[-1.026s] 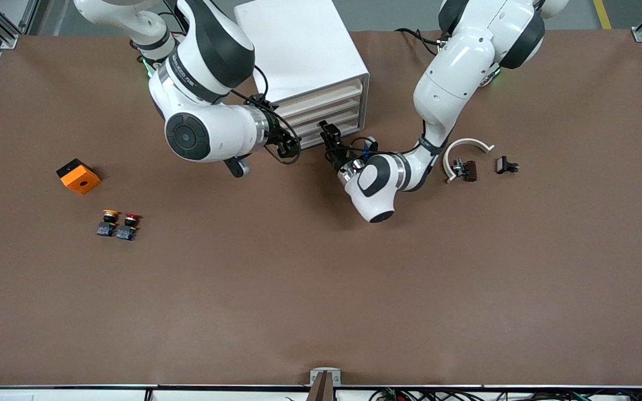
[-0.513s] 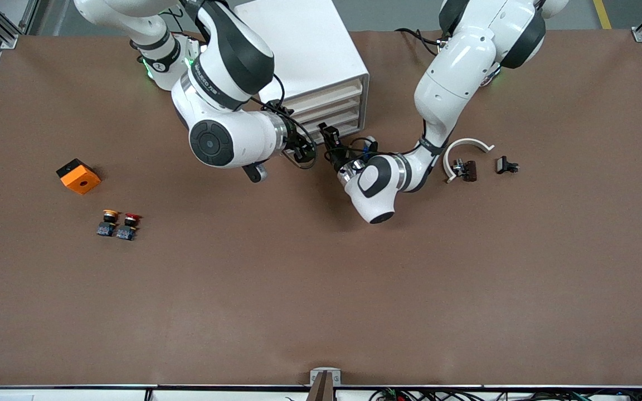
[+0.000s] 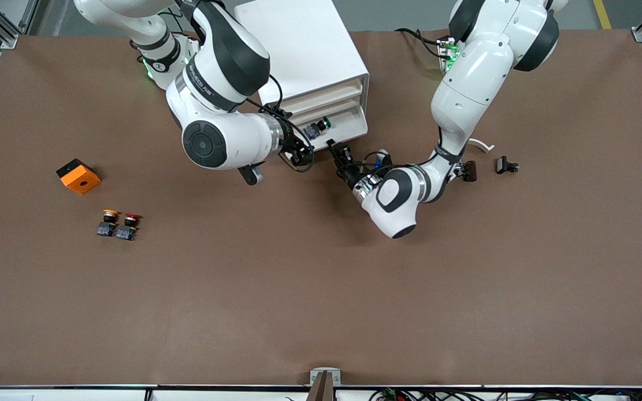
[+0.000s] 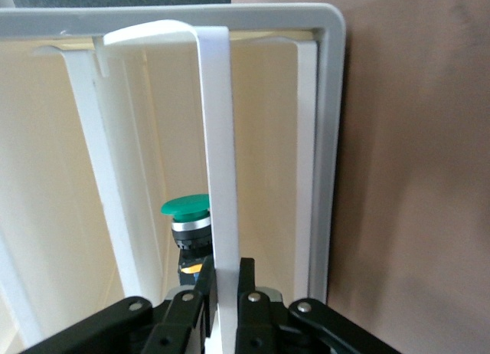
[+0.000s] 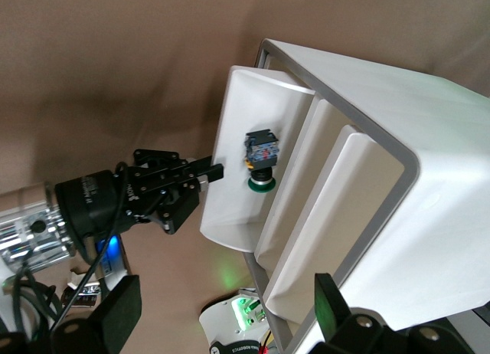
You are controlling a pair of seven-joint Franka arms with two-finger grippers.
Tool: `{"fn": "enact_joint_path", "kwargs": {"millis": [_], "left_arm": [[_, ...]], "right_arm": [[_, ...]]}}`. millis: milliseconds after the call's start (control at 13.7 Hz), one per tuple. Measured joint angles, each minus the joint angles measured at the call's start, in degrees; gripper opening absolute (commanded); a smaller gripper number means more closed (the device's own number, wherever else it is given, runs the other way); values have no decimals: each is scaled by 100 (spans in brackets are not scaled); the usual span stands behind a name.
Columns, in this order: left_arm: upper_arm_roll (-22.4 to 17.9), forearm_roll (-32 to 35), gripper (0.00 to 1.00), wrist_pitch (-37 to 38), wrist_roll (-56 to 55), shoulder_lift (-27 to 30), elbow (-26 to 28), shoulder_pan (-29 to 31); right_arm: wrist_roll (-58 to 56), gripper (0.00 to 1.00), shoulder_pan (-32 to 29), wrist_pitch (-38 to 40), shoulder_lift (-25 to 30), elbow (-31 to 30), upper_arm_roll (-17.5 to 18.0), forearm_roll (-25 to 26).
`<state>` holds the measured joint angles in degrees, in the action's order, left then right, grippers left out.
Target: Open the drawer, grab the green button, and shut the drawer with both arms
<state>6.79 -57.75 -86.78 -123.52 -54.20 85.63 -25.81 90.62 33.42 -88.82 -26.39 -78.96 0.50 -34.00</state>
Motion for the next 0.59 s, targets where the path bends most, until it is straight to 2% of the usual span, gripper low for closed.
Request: {"fn": "enact_joint_path", "kwargs": {"millis": [147,220,293,366,586], "left_arm": [[-19,0,0,-26,51,-1,-55,121],[-23,2,44,-55,59,-1,-100,181],[-29,6,94,-85,66,-2,-146,237],[-41,6,100,-127,104,-3,-213,293],[-148,5,100,-142,116,1,-572,410]], "right_arm": [[-8,100,20,10,-51,27,4,336],[-13,100,83,13,-93,33,24,690],[-13,100,207,-1,-146,31,40,1020],[-2,100,354,-60,-208,24,43,1269],[10,100,584,-368,-359,-131,43,1487]]}}
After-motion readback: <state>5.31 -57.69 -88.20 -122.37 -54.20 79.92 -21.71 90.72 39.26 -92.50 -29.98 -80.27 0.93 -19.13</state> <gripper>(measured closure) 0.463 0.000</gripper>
